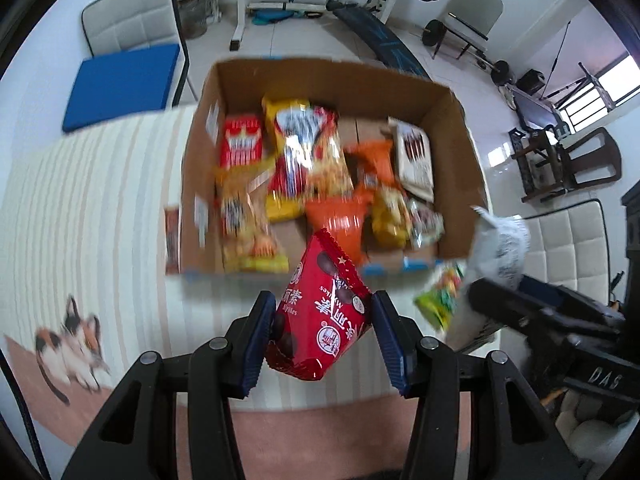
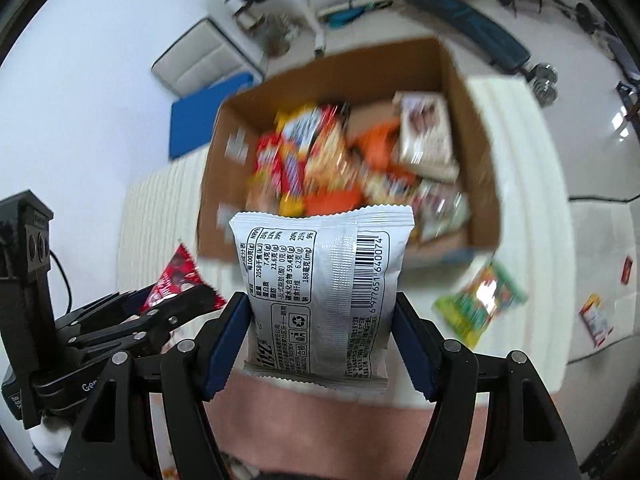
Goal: Organize snacks
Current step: 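Carry both packets over the box and release them inside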
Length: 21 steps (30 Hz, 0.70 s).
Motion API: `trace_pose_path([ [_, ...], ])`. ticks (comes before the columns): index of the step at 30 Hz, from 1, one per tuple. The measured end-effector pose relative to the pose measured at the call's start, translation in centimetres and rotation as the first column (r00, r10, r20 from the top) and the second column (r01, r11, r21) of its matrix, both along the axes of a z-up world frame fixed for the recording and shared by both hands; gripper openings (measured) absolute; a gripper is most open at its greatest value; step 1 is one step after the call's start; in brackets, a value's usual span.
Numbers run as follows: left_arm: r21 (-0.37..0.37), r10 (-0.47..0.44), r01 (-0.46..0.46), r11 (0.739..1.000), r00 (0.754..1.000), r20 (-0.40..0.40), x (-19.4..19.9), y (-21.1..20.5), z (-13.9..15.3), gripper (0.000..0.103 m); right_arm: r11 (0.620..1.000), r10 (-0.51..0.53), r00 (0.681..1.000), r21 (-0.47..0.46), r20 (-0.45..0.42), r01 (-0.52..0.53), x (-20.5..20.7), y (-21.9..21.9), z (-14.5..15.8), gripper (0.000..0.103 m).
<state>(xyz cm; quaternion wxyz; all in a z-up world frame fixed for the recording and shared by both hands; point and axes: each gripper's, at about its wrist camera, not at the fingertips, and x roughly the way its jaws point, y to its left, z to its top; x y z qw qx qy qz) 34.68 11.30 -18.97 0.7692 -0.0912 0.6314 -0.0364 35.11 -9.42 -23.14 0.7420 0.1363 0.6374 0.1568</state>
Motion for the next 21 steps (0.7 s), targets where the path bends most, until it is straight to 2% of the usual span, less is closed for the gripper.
trace_pose_path([
  [4,0.021,0.004,-0.004,1.0,0.999,-0.033,3.9,0.3,-1.5,0.047,1.0,-0.024,1.0,-0.012,0.007,0.024,4.4,0.3,-0.6,0.073],
  [9,0.046,0.011,-0.005,0.999,0.993,-0.119,6.7,1.0,-5.2,0.047,0.998,0.006,1.0,-0.057,-0.013,-0.007,10.3,2.1,-2.3,0.073],
  [17,0.061,0.036,-0.023,0.998,0.973,-0.226,7.8,1.2,-10.3,0.047,0.984,0.068,0.996,-0.164,-0.057,-0.076,16.5,5.1,-6.9,0.073],
  [21,0.062,0.029,-0.013,0.998,0.966,-0.256,7.7,1.0,-11.5,0.047,0.978,0.078,0.994,-0.187,-0.079,-0.092,18.4,5.9,-9.2,0.073],
])
